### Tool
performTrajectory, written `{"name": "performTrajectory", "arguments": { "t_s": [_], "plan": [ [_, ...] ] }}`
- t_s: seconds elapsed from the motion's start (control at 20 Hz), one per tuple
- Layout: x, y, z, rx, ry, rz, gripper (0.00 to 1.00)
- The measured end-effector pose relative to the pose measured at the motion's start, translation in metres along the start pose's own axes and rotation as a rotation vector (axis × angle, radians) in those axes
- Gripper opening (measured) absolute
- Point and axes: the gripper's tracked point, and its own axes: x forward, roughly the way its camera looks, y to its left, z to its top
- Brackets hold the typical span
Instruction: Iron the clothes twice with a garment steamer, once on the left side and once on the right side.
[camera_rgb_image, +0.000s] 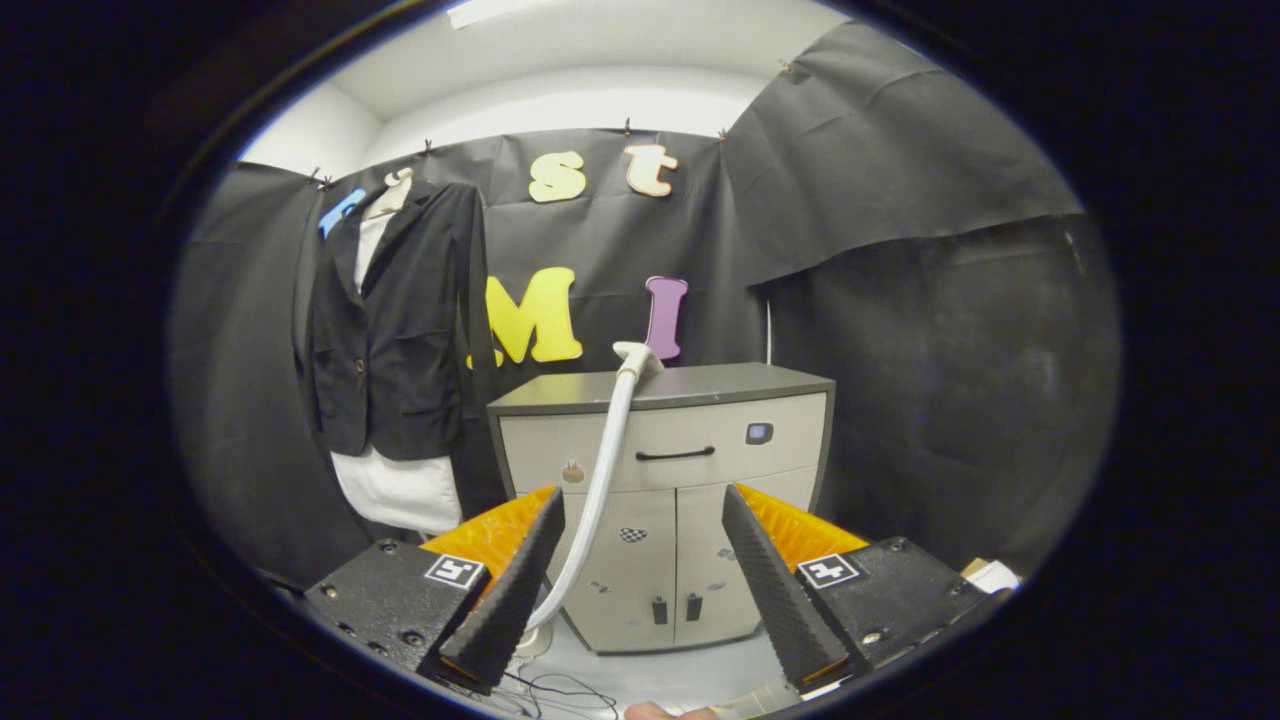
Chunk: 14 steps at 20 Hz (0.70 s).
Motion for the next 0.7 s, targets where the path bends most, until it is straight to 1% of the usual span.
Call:
{"name": "performTrajectory", "arguments": {
  "t_s": [0.2, 0.4, 0.5, 0.7],
  "plan": [
    [-0.002, 0.018, 0.006, 0.002, -0.016, -0.034, 0.99],
    [0.0, 0.031, 0.018, -0.023, -0.032, -0.036, 0.99],
    [0.01, 0.031, 0.023, -0.031, -0.04, -0.042, 0.99],
    [0.04, 0.036, 0.034, -0.026, -0.053, -0.02, 0.99]
  ]
}}
